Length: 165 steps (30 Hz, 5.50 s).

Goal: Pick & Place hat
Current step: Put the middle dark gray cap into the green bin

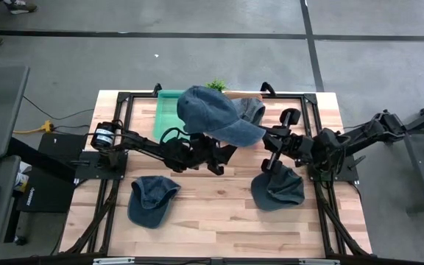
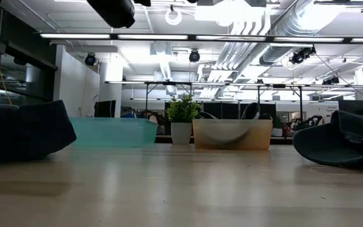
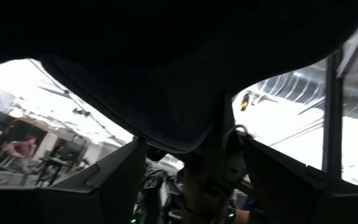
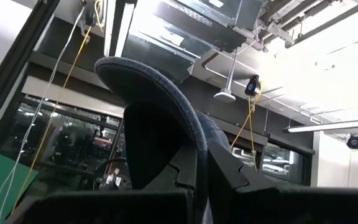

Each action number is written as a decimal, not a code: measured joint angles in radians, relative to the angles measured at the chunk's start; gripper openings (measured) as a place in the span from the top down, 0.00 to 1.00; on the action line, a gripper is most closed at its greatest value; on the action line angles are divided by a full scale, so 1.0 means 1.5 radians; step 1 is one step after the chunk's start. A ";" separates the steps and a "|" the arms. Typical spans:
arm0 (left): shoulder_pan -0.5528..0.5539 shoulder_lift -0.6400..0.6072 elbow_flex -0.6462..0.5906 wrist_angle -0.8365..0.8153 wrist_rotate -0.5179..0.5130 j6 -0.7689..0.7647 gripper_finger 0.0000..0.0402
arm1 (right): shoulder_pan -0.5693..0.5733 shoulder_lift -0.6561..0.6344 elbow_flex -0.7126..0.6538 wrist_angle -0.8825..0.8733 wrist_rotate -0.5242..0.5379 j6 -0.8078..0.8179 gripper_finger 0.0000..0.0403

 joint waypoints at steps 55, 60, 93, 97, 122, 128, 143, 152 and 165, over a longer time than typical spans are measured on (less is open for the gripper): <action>0.012 -0.021 0.004 -0.266 -0.120 -0.007 0.98 | 0.025 -0.041 -0.003 -0.060 0.301 -0.148 0.50; 0.012 -0.067 0.004 -0.429 -0.189 0.015 0.98 | 0.052 -0.086 -0.003 -0.103 0.335 -0.161 0.44; 0.102 -0.431 0.002 -1.795 -0.286 -0.392 0.98 | 0.166 -0.170 -0.002 -0.326 0.677 -0.091 0.44; 0.192 -0.431 0.002 -1.768 -0.194 -0.310 0.98 | 0.166 -0.169 -0.002 -0.360 0.677 -0.057 0.44; 0.666 -0.392 -0.092 -1.647 0.318 -0.046 0.98 | 0.167 -0.169 -0.002 -0.411 0.679 -0.020 0.44; 0.660 -0.329 -0.092 -1.627 0.318 -0.038 0.98 | 0.167 -0.169 -0.002 -0.419 0.677 -0.014 0.44; 0.661 -0.233 -0.091 -1.602 0.369 -0.010 0.98 | 0.166 -0.169 -0.002 -0.461 0.697 0.016 0.44; 0.661 -0.230 -0.091 -1.610 0.276 -0.007 0.75 | 0.166 -0.169 -0.002 -0.487 0.697 0.037 0.44; 0.661 -0.237 -0.091 -1.623 0.256 0.027 0.34 | 0.166 -0.169 -0.002 -0.488 0.697 0.039 0.44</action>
